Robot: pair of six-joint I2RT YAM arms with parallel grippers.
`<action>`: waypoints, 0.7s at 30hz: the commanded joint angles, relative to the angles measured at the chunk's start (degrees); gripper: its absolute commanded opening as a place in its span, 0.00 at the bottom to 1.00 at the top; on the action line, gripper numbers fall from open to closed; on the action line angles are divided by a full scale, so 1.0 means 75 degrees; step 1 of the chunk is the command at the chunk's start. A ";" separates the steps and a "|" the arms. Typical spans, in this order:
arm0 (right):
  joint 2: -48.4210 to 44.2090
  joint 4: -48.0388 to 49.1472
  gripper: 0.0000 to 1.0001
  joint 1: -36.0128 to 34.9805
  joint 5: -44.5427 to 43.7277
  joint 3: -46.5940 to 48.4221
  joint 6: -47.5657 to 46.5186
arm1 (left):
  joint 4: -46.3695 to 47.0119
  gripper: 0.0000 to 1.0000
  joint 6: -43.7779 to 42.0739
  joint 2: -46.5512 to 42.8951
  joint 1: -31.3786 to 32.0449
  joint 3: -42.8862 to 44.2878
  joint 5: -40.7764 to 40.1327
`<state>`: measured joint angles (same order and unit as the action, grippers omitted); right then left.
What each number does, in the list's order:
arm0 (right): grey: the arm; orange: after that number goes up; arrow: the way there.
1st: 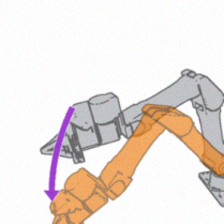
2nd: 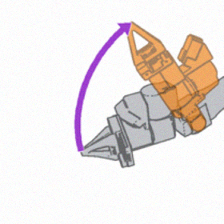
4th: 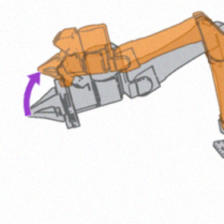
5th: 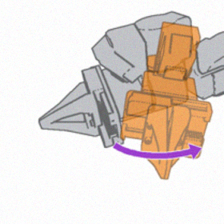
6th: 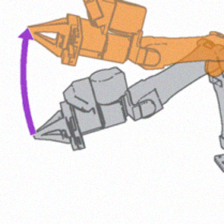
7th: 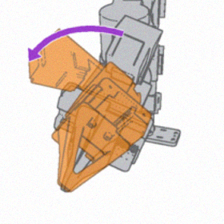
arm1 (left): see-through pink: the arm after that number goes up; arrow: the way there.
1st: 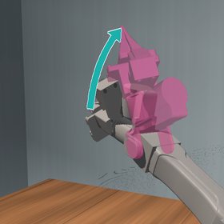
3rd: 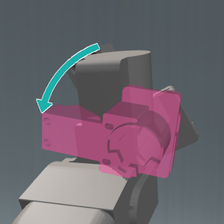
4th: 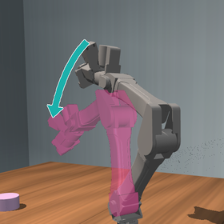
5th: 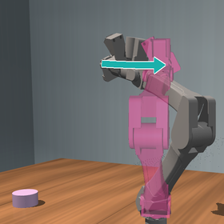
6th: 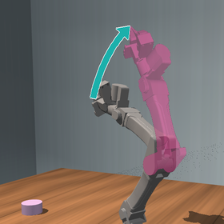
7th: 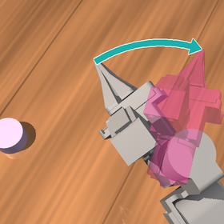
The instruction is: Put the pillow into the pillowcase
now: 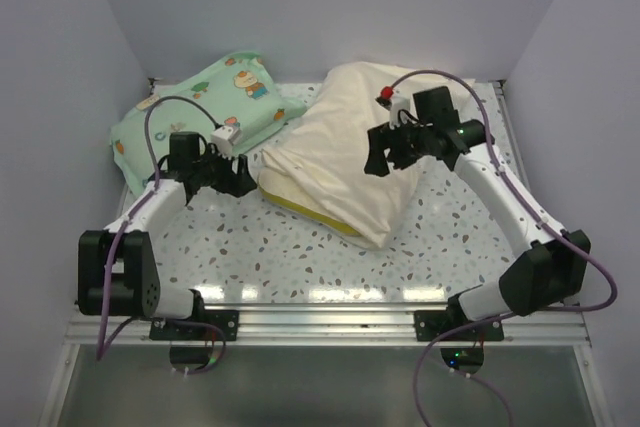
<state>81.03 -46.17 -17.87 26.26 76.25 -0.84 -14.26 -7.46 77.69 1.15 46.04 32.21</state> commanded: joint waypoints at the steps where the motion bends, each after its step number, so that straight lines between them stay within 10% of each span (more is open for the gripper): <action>1: 0.0608 0.0811 0.76 -0.1303 -0.1867 0.0965 -0.0614 | 0.1269 0.73 0.0154 0.0898 -0.0141 0.0713 0.0697; 9: 0.2073 0.2252 0.88 -0.3651 -0.3220 0.1448 -0.2160 | 0.1736 0.76 -0.0107 0.3409 -0.0563 0.2286 0.3554; 16: 0.2740 0.4209 0.93 -0.5127 -0.4344 0.0451 -0.3461 | 0.3528 0.80 0.0934 0.4452 -0.0528 0.2568 0.3850; 19: 0.3430 0.4632 0.94 -0.5316 -0.4742 0.0626 -0.3520 | 0.4326 0.71 0.1590 0.4792 -0.0516 0.2591 0.3885; 21: 0.3818 0.4948 0.94 -0.5340 -0.5093 0.0755 -0.3637 | 0.4538 0.44 0.1815 0.4957 -0.0528 0.2685 0.4118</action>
<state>105.71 -16.78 -58.13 -5.17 80.64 -24.53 10.81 1.17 113.21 -2.83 63.66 59.31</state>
